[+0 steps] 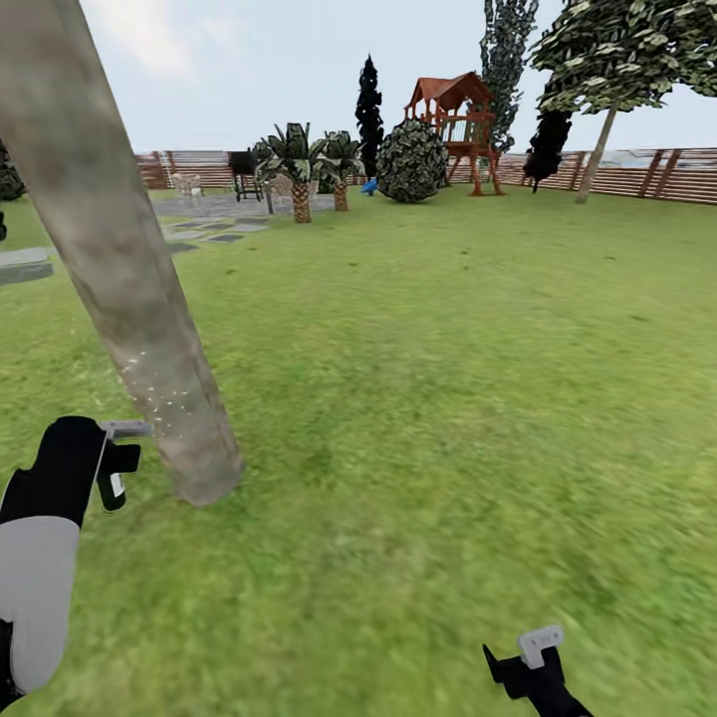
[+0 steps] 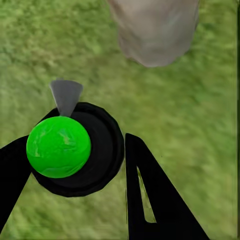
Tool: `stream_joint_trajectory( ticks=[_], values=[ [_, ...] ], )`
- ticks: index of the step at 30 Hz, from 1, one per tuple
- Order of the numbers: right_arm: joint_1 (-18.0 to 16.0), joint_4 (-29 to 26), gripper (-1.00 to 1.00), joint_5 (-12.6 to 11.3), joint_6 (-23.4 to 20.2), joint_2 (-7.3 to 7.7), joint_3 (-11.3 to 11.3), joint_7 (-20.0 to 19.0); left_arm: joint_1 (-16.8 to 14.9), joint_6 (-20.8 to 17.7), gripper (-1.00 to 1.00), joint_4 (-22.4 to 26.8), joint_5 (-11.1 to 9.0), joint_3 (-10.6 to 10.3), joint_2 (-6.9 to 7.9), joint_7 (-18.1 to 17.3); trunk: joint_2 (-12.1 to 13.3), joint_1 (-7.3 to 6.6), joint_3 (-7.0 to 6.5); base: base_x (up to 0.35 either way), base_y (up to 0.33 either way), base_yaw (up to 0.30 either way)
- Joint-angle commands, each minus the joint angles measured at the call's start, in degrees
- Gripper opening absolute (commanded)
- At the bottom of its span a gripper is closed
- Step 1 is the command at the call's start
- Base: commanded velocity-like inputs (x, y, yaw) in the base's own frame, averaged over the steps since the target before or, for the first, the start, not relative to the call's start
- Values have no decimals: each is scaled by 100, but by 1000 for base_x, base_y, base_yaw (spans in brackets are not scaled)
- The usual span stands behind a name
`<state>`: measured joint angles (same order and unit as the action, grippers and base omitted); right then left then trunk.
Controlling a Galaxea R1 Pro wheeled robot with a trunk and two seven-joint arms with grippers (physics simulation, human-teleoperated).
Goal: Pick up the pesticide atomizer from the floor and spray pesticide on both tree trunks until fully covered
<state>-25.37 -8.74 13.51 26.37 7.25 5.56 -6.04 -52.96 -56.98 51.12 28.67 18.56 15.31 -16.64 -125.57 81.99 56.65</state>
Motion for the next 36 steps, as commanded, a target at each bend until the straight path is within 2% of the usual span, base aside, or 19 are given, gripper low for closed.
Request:
stream_joint_trajectory(
  ticks=[1, 17, 29, 36],
  values=[
    [-3, 3, 100, 29, 18, 1, 50, -38, -25, -15, -100, 8, 66, 9, -2, -58, -2, 2, 5, 288, -138, 2],
    [-3, 3, 100, 29, 18, -2, 50, -38, -74, -24, -100, 12, 77, 7, 17, -55, -2, 2, 5, 135, -242, 5],
    [-3, 3, 100, 29, 18, -4, 50, -38, -72, -19, -100, 11, 86, 7, 16, -50, -2, 2, 5, 160, -252, 249],
    [-3, 3, 100, 29, 18, -4, 50, -38, -67, -19, -100, 8, 86, 7, 8, -50, -2, 2, 5, 171, -246, 25]
  ],
)
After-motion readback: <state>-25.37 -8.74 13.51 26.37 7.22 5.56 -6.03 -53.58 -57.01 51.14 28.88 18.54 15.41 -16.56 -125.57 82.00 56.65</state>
